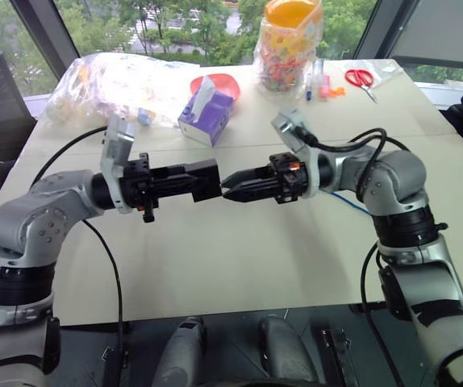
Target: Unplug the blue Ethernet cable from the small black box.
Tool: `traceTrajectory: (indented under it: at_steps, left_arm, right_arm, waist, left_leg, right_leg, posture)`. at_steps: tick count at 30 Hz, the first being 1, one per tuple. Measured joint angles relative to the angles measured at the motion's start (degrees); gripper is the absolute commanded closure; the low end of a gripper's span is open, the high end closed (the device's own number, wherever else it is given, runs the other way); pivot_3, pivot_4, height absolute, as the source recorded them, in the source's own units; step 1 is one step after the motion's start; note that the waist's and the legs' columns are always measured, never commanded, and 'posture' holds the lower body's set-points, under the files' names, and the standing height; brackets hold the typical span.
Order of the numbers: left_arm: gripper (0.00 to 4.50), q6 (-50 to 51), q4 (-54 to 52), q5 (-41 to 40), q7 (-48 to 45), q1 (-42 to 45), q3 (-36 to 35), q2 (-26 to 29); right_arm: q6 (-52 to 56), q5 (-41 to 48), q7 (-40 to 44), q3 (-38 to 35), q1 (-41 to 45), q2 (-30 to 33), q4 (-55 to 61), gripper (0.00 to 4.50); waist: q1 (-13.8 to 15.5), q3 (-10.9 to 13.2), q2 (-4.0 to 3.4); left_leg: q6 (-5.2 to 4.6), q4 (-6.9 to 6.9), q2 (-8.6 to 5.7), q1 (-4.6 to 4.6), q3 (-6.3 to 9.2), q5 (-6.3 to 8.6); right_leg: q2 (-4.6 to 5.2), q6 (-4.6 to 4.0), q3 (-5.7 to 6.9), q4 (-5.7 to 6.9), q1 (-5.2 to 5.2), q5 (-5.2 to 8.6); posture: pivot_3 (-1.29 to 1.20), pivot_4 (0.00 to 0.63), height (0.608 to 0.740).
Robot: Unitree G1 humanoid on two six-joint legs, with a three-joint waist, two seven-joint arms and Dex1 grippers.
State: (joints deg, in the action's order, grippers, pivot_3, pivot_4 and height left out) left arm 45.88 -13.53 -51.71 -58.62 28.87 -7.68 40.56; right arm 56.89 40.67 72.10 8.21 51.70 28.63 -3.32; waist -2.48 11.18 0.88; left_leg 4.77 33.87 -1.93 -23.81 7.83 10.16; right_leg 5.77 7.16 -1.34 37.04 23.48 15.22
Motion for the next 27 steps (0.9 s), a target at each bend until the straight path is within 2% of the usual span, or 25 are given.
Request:
traceTrajectory:
  at_steps: [9, 16, 27]
  left_arm:
    - [4.02, 1.3, -2.4, -1.2, -0.4, -1.4, 0.0, 0.2]
    - [4.02, 1.3, -2.3, -1.3, 0.0, -1.0, 0.0, 0.4]
    - [4.02, 1.3, -2.1, -1.3, 0.0, -1.0, 0.0, 0.4]
  right_arm:
    - [-4.1, -2.9, 0.4, -0.2, 2.1, 1.2, -6.4, 2.92]
    - [-6.0, -4.7, 2.7, 2.6, -0.3, 1.8, -4.1, 2.92]
    - [-4.9, -4.5, 2.6, 2.7, -1.0, 1.6, -1.5, 2.92]
  waist:
    - [0.0, 0.0, 0.0]
    - [0.0, 0.0, 0.0]
    - [0.0, 0.0, 0.0]
  left_leg:
    - [0.0, 0.0, 0.0, -0.01, 0.0, 0.0]
    - [0.0, 0.0, 0.0, -0.03, 0.0, 0.0]
    - [0.0, 0.0, 0.0, -0.03, 0.0, 0.0]
  right_leg:
    - [0.0, -0.01, 0.0, 0.0, 0.01, 0.01]
    - [0.0, 0.02, 0.0, 0.0, 0.02, -0.01]
    - [0.0, -0.02, 0.0, -0.01, 0.02, 0.01]
  posture:
    - [0.0, 0.15, 0.726]
    - [0.0, 0.15, 0.726]
    - [0.0, 0.15, 0.726]
